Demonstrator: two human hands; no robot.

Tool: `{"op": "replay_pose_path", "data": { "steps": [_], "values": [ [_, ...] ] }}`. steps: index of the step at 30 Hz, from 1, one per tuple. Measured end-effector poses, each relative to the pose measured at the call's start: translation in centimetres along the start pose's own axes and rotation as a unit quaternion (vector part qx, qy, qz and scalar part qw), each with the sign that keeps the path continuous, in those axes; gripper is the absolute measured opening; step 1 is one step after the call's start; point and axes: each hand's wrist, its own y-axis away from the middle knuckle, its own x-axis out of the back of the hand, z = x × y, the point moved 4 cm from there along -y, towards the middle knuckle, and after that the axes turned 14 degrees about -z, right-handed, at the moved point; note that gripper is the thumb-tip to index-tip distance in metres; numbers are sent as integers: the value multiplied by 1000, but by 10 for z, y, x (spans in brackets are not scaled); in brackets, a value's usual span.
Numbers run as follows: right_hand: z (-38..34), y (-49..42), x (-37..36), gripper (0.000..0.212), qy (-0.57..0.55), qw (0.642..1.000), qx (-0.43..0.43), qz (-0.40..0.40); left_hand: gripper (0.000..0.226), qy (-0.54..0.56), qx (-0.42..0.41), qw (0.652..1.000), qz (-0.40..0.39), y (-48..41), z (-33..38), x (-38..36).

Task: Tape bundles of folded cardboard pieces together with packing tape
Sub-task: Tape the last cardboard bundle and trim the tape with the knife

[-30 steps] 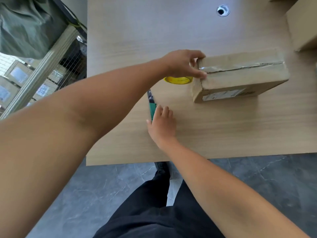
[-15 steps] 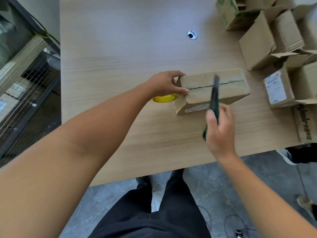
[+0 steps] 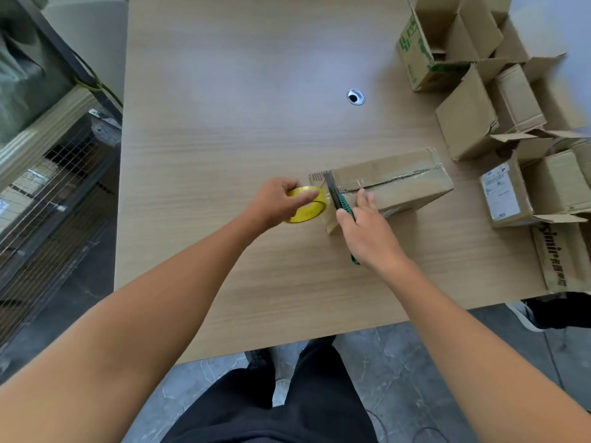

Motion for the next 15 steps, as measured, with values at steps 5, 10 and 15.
{"op": "replay_pose_path", "data": {
  "steps": [5, 10, 15],
  "values": [
    [-1, 1, 4, 55, 35, 998, -14, -48, 27, -155, 42, 987, 12, 1, 11, 7],
    [-5, -1, -8, 54, 153, 984, -59, -63, 12, -251, 28, 967, -28, 7, 36, 5],
    [1, -2, -19, 47, 231, 970, -64, -43, 18, -273, -58, 955, 100, 27, 66, 22]
  ]
}}
